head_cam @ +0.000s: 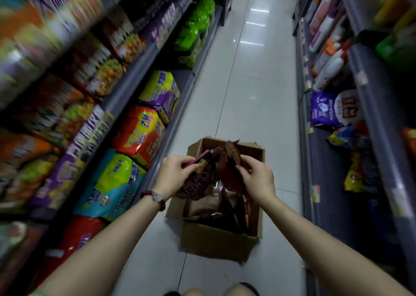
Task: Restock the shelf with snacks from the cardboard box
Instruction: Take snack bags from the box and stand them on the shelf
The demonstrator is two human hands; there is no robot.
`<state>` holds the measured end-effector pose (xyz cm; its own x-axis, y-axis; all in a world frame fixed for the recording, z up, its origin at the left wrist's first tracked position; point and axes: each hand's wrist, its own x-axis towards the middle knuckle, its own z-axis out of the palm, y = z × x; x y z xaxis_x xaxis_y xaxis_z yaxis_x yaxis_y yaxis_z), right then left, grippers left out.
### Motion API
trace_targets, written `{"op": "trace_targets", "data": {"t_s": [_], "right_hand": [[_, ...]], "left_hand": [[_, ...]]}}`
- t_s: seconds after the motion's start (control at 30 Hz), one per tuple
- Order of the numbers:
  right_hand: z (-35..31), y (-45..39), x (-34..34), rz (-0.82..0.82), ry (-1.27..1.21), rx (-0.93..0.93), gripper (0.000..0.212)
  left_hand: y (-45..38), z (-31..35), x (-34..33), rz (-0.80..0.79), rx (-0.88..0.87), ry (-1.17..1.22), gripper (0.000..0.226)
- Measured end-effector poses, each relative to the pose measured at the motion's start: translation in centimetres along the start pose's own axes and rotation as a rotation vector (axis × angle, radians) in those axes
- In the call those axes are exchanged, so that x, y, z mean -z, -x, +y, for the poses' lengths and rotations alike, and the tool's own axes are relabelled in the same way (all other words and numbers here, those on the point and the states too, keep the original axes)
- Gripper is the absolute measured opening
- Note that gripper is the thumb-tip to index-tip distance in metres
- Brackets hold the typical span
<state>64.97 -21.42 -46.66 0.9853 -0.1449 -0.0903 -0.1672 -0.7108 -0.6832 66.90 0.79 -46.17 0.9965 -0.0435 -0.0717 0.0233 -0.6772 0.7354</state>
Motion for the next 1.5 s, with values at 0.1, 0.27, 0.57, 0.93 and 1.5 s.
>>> {"op": "trace_targets", "data": {"t_s": [0.1,0.27,0.57,0.93,1.5], "right_hand": [[-6.6,-0.2,6.6,-0.042,-0.001,0.04,0.031],[-18.2,-0.3,17.7,-0.082,0.048,0.099,0.023],[-36.1,-0.5,33.0,-0.123,0.072,0.35,0.021],[-48.7,1.4,40.6,-0.361,0.191,0.796,0.039],[-63.4,11.7,39.5,-0.698,0.122,1.179,0.029]], "left_hand": [[0.3,6.4,6.7,0.021,0.006,-0.018,0.019],[1.0,17.5,18.0,0.059,-0.06,-0.062,0.018],[3.1,32.7,34.2,0.21,-0.159,-0.134,0.019],[10.5,40.8,45.2,0.475,-0.056,-0.223,0.025],[29.2,44.4,56.7,0.658,0.169,-0.386,0.02]]}}
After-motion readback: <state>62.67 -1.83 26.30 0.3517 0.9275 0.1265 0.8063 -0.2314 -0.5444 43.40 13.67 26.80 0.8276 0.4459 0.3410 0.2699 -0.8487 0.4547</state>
